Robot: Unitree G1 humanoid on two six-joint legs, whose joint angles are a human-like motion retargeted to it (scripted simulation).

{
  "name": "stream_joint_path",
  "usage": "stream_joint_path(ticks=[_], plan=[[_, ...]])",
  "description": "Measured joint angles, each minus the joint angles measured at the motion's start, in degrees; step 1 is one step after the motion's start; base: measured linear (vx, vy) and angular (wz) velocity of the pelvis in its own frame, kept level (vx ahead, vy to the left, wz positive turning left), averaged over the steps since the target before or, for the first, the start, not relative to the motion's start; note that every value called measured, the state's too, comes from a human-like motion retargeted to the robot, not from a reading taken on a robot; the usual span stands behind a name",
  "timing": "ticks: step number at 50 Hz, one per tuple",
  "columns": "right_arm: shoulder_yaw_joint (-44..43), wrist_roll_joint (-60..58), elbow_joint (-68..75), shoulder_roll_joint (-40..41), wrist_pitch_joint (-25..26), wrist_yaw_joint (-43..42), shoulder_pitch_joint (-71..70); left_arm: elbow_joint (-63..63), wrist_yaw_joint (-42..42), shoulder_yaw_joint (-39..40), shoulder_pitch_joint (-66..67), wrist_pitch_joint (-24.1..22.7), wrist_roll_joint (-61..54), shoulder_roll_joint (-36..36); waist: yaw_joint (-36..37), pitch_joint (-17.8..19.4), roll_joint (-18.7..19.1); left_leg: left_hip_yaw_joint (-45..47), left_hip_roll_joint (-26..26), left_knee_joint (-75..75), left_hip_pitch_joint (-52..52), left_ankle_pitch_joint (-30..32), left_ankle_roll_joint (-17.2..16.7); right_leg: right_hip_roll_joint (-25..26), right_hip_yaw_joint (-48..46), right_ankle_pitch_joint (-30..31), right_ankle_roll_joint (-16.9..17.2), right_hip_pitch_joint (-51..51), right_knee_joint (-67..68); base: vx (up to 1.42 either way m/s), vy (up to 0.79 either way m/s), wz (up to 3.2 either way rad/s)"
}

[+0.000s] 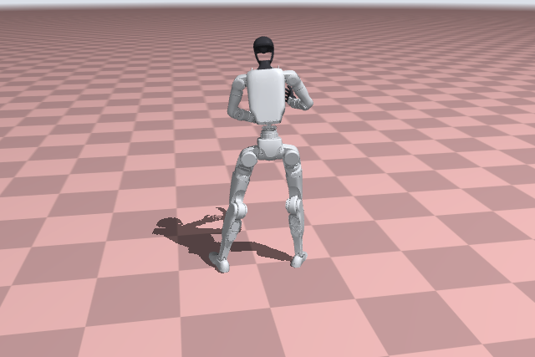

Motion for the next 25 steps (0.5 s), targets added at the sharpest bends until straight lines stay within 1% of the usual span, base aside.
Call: stream_joint_path(ticks=[1,2,3,4,5,8,11,15,18,22,25], plan=[[1.4,-0.8,0.6,1.5,0.9,0.8,1.6,0.0,-0.5,0.9,3.3,0.4,0.1,1.9,1.3,0.2,0.0,-0.3,-0.5,0.1,-0.5,-0.2,0.1,-0.5,-0.3,0.4,0.0,0.0,-0.3,-0.04,0.27,0.36],[2.9,-2.3,1.1,2.9,2.1,0.7,3.0,0.1,0.8,2.0,6.5,0.1,1.6,3.8,2.7,0.3,0.1,-0.7,-1.1,0.2,-1.0,-0.4,0.3,-1.2,-0.6,0.8,0.0,-0.1,-0.5,-0.02,0.3,0.39],[4.4,-5.0,1.6,4.1,3.9,-1.2,4.3,0.3,5.8,3.3,9.4,-1.7,5.6,5.8,4.1,0.4,0.1,-1.1,-1.9,0.4,-1.6,-0.7,0.7,-2.0,-0.9,1.2,0.0,-0.1,-0.7,-0.01,0.32,0.41],[5.8,-5.7,1.4,5.1,4.3,0.3,5.3,-0.5,3.8,4.6,12.3,-0.9,4.9,8.2,5.8,0.4,0.2,-1.4,-2.7,0.5,-1.9,-0.9,0.9,-2.8,-1.2,1.7,0.0,0.1,-1.0,0.0,0.34,0.42],[7.2,-5.4,0.9,6.0,4.2,3.5,6.4,-1.7,-1.7,6.1,15.2,1.3,2.0,10.7,7.5,0.4,0.3,-1.7,-3.5,0.5,-2.1,-1.0,0.9,-3.6,-1.5,2.2,0.0,0.3,-1.3,0.02,0.35,0.42],[10.8,-8.1,-1.5,8.1,5.4,4.7,7.9,-3.9,-0.7,11.3,21.8,0.1,4.9,18.2,13.6,-0.1,1.0,-2.7,-6.1,0.8,-2.6,-1.6,1.7,-6.3,-2.1,3.9,0.0,1.2,-2.0,0.04,0.36,0.41],[13.4,-9.9,-4.7,10.8,5.8,4.8,7.4,-5.8,1.7,18.1,26.9,-1.9,8.2,25.5,19.9,-1.2,1.8,-3.6,-8.3,1.1,-2.9,-2.2,2.3,-8.6,-2.8,5.6,0.0,2.2,-2.4,0.07,0.33,0.4],[15.0,-10.7,-7.5,15.9,5.4,3.5,3.6,-6.8,3.4,28.6,30.9,-3.5,9.4,33.9,27.0,-2.5,2.6,-5.3,-11.1,2.0,-2.9,-3.1,2.6,-11.6,-4.2,7.5,0.0,3.7,-1.8,0.08,0.29,0.47],[14.8,-10.3,-7.4,20.0,4.6,1.0,-1.6,-7.1,3.3,35.4,31.9,-3.4,7.3,39.8,30.9,-3.1,3.3,-6.7,-12.1,2.8,-3.0,-3.4,1.9,-13.0,-5.7,8.6,-0.9,4.5,-0.5,0.06,0.2,0.48],[13.8,-7.6,-5.5,25.0,2.9,-3.1,-9.1,-7.5,3.0,41.0,32.0,-3.7,4.4,47.4,34.5,-3.8,4.4,-8.4,-12.2,3.3,-3.3,-3.2,0.7,-13.5,-7.6,10.1,-2.2,4.9,1.1,0.03,0.1,0.4],[13.0,-4.8,-3.9,28.0,1.5,-5.2,-13.7,-7.7,2.7,43.3,32.1,-4.1,3.4,51.8,35.9,-4.1,5.1,-9.4,-11.9,2.7,-3.4,-2.7,0.3,-13.2,-8.1,11.2,-2.3,4.9,1.7,-0.01,0.03,0.29]])
